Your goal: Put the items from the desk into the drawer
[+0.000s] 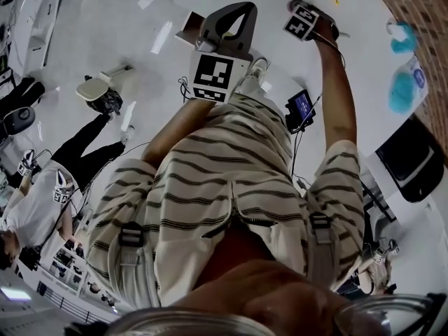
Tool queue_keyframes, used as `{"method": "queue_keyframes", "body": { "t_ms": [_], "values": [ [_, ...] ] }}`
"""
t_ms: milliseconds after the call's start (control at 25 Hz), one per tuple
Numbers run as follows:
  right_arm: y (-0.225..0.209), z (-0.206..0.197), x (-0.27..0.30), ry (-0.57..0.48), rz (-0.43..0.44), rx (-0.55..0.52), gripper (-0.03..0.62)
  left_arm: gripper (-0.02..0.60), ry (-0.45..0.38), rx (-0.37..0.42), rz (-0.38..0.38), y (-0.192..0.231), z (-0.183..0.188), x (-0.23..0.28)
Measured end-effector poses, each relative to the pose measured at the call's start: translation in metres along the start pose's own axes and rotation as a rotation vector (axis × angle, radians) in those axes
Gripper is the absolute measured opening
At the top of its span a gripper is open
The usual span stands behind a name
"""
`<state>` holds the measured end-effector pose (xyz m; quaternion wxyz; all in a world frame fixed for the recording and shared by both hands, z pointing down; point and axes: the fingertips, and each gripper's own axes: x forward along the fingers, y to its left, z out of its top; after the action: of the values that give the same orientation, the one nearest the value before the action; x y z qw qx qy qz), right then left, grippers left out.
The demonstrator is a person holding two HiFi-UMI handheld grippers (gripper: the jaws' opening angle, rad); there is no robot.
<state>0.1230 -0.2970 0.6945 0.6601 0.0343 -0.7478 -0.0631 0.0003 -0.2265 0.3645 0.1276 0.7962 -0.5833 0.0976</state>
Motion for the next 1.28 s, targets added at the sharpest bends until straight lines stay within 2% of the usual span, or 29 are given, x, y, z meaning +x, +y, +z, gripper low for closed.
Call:
{"method": "queue_keyframes", "body": {
  "t_ms": [320,560,880,1120,1280],
  "values": [
    [-0.006,0.007,-0.021,-0.046,-0.022,0.063,0.075,0.008,-0.002,0.007,-0.012,-0.007,0.002,0.001],
    [-0.003,0.019,-0.040,-0.123,-0.051,0.167,0.075,0.008,-0.008,0.008,-0.003,-0.006,0.004,-0.005],
    [-0.006,0.038,-0.083,-0.320,-0.090,0.486,0.074,0.008,-0.018,0.008,0.011,-0.007,0.005,-0.017],
    [-0.008,0.047,-0.133,-0.499,-0.173,0.700,0.074,0.008,-0.024,0.014,0.022,-0.013,0.007,-0.028],
    [-0.008,0.052,-0.162,-0.600,-0.235,0.792,0.074,0.008,-0.026,0.010,0.030,-0.014,0.006,-0.032]
  ]
}}
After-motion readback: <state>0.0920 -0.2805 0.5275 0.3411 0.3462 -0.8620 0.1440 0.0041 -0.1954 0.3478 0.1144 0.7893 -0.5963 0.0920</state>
